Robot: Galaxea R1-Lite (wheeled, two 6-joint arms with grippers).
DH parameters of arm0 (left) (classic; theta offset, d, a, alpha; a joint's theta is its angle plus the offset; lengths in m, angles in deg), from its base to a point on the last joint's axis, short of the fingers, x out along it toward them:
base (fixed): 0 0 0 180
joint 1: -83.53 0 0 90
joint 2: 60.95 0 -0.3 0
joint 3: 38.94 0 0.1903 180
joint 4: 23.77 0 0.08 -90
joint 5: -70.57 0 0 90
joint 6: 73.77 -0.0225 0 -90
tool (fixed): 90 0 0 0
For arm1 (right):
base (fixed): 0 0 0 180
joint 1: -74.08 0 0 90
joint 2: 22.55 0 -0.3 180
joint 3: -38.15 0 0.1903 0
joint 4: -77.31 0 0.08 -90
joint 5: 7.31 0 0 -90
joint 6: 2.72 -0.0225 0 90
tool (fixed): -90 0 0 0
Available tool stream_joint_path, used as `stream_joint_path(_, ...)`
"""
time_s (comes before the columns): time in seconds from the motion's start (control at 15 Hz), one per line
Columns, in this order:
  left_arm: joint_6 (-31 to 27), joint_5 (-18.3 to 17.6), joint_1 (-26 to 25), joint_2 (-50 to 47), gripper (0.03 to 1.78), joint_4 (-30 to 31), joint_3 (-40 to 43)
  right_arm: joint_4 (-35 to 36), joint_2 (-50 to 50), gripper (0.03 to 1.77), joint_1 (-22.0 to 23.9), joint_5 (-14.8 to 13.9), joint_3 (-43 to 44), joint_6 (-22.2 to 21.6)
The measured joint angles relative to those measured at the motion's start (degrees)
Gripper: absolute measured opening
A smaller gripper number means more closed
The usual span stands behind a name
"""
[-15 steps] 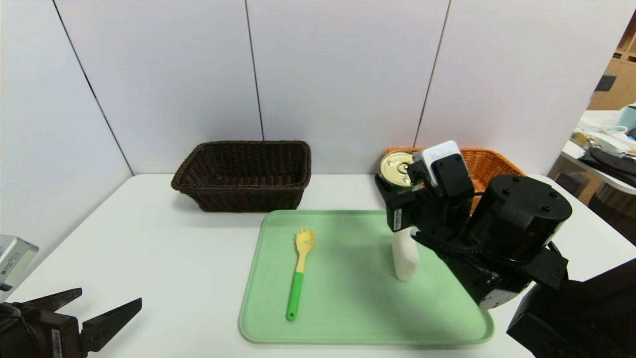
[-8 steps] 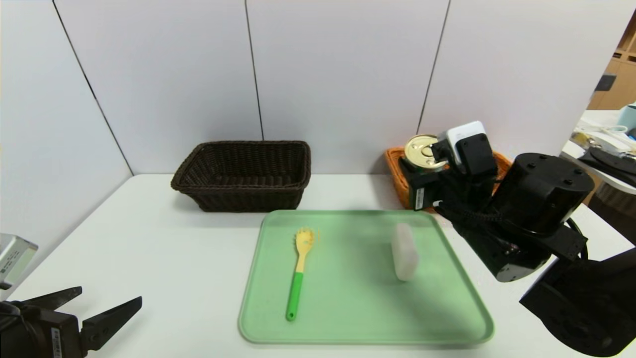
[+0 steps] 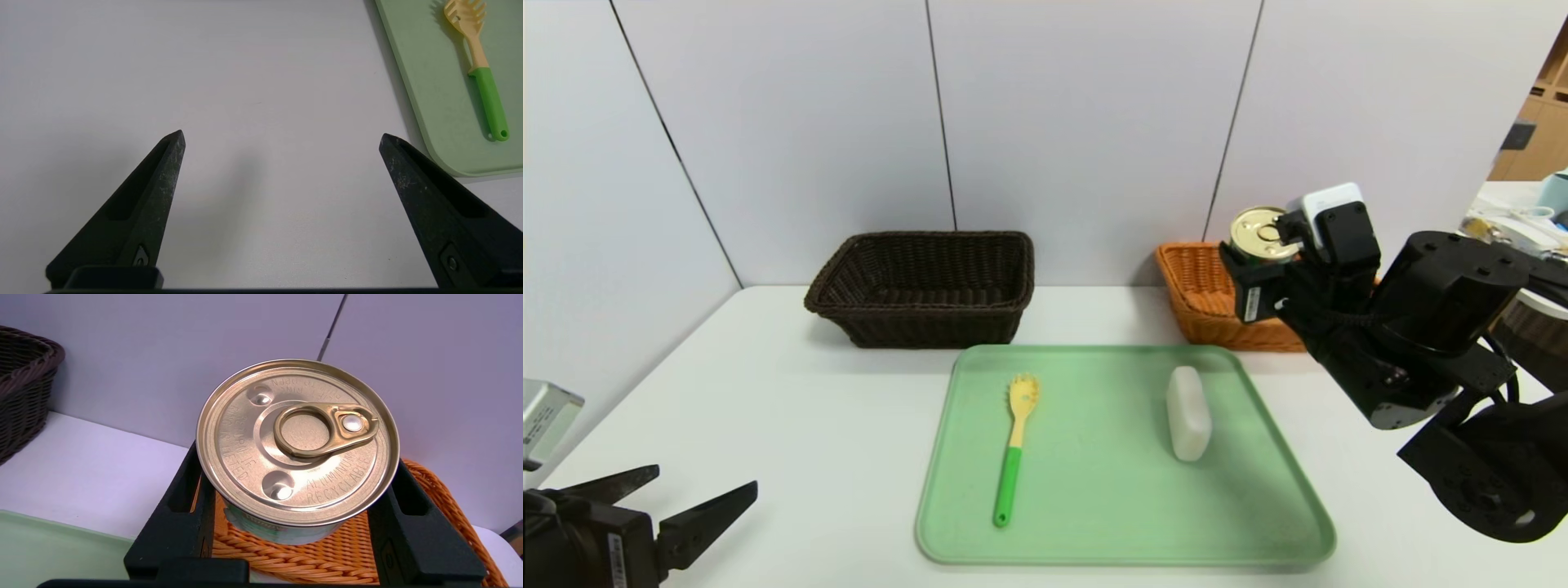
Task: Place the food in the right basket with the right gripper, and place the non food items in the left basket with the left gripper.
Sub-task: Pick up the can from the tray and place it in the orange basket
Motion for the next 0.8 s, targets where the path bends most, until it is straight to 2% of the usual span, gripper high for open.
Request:
stream_joint_path(0.33, -0.1, 0.0, 0.0, 0.2, 1.69, 0.0, 0.0, 0.0, 1.4, 0.99, 4.7, 2.1, 1.5, 0.0)
stream_joint_path(0.8, -0.1, 0.0, 0.0, 0.3, 1.69, 0.0, 0.1, 0.1, 8.6, 0.99, 7.8, 2.1, 6.7, -0.4)
